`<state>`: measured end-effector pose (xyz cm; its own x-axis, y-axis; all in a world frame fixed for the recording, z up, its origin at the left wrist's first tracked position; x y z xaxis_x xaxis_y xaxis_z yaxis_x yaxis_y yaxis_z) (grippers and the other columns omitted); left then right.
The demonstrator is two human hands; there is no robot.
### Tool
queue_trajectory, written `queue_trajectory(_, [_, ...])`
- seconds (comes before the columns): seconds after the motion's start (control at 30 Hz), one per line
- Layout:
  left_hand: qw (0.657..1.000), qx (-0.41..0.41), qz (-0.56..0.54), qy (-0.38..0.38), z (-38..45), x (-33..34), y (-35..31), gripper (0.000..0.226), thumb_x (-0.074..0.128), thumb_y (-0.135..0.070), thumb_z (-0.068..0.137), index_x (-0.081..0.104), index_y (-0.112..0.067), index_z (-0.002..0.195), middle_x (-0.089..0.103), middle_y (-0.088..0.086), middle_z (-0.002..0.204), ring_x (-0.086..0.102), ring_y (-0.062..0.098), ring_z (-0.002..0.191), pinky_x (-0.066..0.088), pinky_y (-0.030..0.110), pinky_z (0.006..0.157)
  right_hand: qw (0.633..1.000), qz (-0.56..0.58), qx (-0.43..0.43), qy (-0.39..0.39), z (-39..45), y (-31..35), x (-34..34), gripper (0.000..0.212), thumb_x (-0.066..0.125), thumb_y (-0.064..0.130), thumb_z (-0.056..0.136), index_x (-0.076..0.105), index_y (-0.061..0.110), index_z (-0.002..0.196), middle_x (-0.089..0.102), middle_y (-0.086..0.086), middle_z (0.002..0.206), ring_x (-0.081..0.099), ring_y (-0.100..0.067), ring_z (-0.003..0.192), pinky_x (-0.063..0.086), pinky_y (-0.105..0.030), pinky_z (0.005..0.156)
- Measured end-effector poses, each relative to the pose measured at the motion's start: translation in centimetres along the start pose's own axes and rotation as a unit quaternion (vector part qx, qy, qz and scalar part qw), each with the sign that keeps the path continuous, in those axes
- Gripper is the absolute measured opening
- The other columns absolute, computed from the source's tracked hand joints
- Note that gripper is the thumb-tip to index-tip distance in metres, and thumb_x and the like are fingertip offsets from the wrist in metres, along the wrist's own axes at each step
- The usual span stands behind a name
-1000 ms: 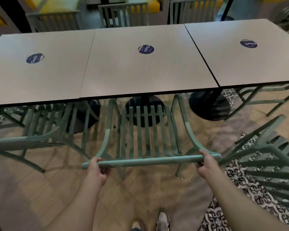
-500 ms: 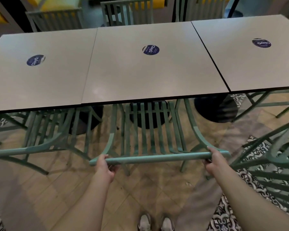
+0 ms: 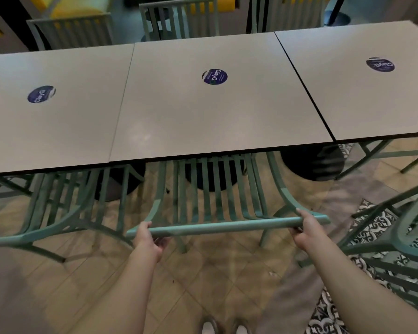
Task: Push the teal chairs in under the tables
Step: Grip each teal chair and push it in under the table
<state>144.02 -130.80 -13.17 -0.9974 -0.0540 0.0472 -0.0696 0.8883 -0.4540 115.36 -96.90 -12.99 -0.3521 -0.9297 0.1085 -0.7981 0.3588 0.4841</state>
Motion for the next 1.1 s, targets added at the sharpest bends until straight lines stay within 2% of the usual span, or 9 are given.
queue_trajectory(0.1, [1.0,0.002,0.0,-0.002,0.0,0.8,-0.4,0.054,0.06,-0.027,0.089,0.044,-0.003,0.134,0.056,0.021,0.126,0.059,0.036,0.11,0.054,0.043,0.075,1.0,0.0,-0.007,0.003,0.2,0.4,0.8,0.06,0.071,0.018,0.084,0.043,0.009,0.136,0.056,-0.013,0.113,0.057,-0.024,0.082,0.051,-0.035,0.091])
queue_trajectory(0.17, [1.0,-0.002,-0.003,-0.007,0.0,1.2,-0.6,0.053,0.059,-0.026,0.089,0.044,-0.003,0.134,0.056,0.021,0.126,0.059,0.036,0.108,0.054,0.042,0.068,1.0,0.001,-0.008,0.008,0.3,0.5,1.3,0.059,0.07,0.019,0.085,0.043,0.009,0.136,0.055,-0.012,0.105,0.057,-0.024,0.084,0.052,-0.034,0.09])
queue_trajectory(0.27, [1.0,0.002,-0.008,-0.023,-0.2,1.1,-0.4,0.051,0.058,-0.025,0.09,0.044,-0.005,0.135,0.056,0.02,0.125,0.059,0.036,0.105,0.054,0.039,0.072,1.0,-0.008,-0.012,-0.009,0.3,0.6,1.3,0.058,0.068,0.017,0.086,0.041,0.009,0.137,0.053,-0.013,0.114,0.058,-0.025,0.095,0.052,-0.035,0.092])
queue_trajectory(0.37, [0.999,0.004,-0.008,-0.032,-0.6,1.2,-0.4,0.049,0.057,-0.022,0.091,0.043,-0.006,0.136,0.054,0.02,0.125,0.058,0.036,0.108,0.053,0.038,0.076,1.0,-0.013,-0.011,-0.012,0.1,0.6,1.3,0.058,0.067,0.016,0.086,0.041,0.009,0.137,0.053,-0.013,0.108,0.057,-0.024,0.084,0.053,-0.034,0.089])
queue_trajectory(0.5, [0.999,0.006,-0.013,-0.038,-1.1,1.2,-0.4,0.048,0.056,-0.018,0.091,0.043,-0.006,0.136,0.054,0.019,0.12,0.058,0.036,0.11,0.052,0.037,0.075,1.0,-0.017,-0.014,-0.017,0.1,0.8,1.2,0.058,0.067,0.016,0.086,0.041,0.009,0.137,0.053,-0.014,0.113,0.056,-0.023,0.081,0.052,-0.032,0.086])
queue_trajectory(0.6, [0.999,0.009,-0.005,-0.038,-1.2,1.2,-0.4,0.049,0.056,-0.019,0.091,0.042,-0.007,0.137,0.054,0.019,0.121,0.058,0.035,0.107,0.053,0.038,0.075,1.0,-0.019,-0.008,-0.014,0.1,0.6,1.2,0.059,0.068,0.017,0.086,0.04,0.009,0.138,0.053,-0.012,0.1,0.056,-0.024,0.082,0.053,-0.034,0.089])
queue_trajectory(0.83, [0.999,0.014,-0.01,-0.038,-1.6,1.1,-0.6,0.049,0.057,-0.019,0.091,0.043,-0.009,0.137,0.054,0.019,0.121,0.058,0.036,0.109,0.053,0.039,0.074,1.0,-0.017,-0.007,-0.018,0.0,0.7,1.1,0.057,0.066,0.014,0.087,0.04,0.009,0.137,0.052,-0.015,0.116,0.057,-0.026,0.094,0.053,-0.034,0.089])
queue_trajectory(0.97, [0.999,0.016,0.002,-0.032,-1.6,1.1,-0.7,0.05,0.057,-0.021,0.09,0.043,-0.008,0.136,0.054,0.02,0.125,0.059,0.036,0.1,0.054,0.041,0.067,1.0,-0.023,-0.007,-0.016,0.1,0.7,1.0,0.043,0.065,0.013,0.088,0.046,0.009,0.126,0.053,-0.013,0.115,0.058,-0.025,0.094,0.052,-0.032,0.086])
queue_trajectory(1.1, [0.999,0.018,-0.001,-0.035,-1.7,1.3,-0.6,0.046,0.056,-0.02,0.091,0.045,-0.007,0.133,0.055,0.02,0.122,0.058,0.035,0.099,0.053,0.04,0.071,1.0,-0.022,-0.012,-0.01,0.3,1.1,1.2,0.047,0.063,0.011,0.088,0.045,0.007,0.13,0.055,-0.012,0.106,0.058,-0.024,0.091,0.053,-0.032,0.084])
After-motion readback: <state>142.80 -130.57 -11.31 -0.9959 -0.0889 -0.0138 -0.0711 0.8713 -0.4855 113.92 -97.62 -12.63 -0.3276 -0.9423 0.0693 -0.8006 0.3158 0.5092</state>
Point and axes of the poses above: each hand's wrist, its own z-axis towards the middle knuckle, its own x-axis out of the palm, y = z × x, the point moved 10 cm from there along z, towards the middle knuckle
